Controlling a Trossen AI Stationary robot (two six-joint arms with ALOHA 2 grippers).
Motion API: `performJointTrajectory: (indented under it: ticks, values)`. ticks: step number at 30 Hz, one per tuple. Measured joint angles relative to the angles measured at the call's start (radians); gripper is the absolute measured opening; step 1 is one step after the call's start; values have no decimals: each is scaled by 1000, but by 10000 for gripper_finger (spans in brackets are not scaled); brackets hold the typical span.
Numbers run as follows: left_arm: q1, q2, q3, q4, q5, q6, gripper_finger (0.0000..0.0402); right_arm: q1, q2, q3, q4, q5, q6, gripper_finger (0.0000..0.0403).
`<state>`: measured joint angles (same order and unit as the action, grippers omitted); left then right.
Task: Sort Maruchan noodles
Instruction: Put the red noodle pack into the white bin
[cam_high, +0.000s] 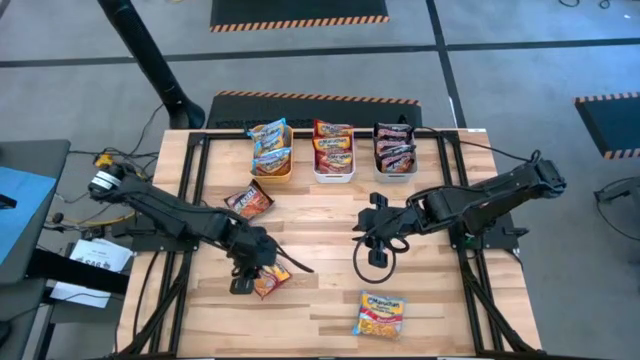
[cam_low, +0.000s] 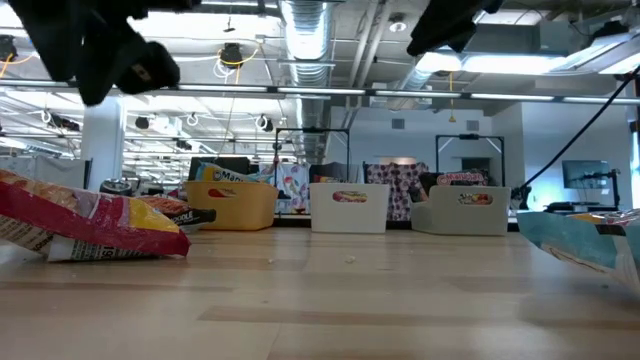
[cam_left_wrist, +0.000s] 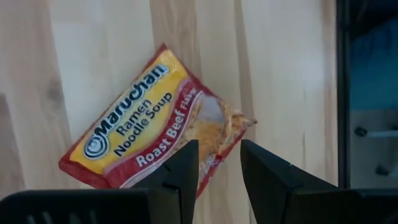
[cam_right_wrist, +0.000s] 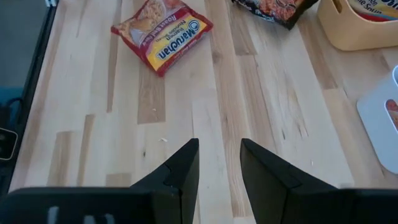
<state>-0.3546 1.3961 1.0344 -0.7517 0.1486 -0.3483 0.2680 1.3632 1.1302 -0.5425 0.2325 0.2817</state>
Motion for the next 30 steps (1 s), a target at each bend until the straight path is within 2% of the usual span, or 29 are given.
performJointTrajectory:
  ticks: [5, 11, 15, 30]
  values:
    - [0, 72, 0, 0, -3, 9, 105, 0, 0, -5, 8, 0, 7, 141]
    - [0, 148, 1, 0, -64, -13, 105, 0, 0, -5, 22, 0, 7, 141]
    - [3, 192, 1, -2, -50, -15, 105, 0, 0, -5, 37, 0, 7, 141]
    - [38, 226, 1, 16, -76, -12, 105, 0, 0, -5, 43, 0, 8, 141]
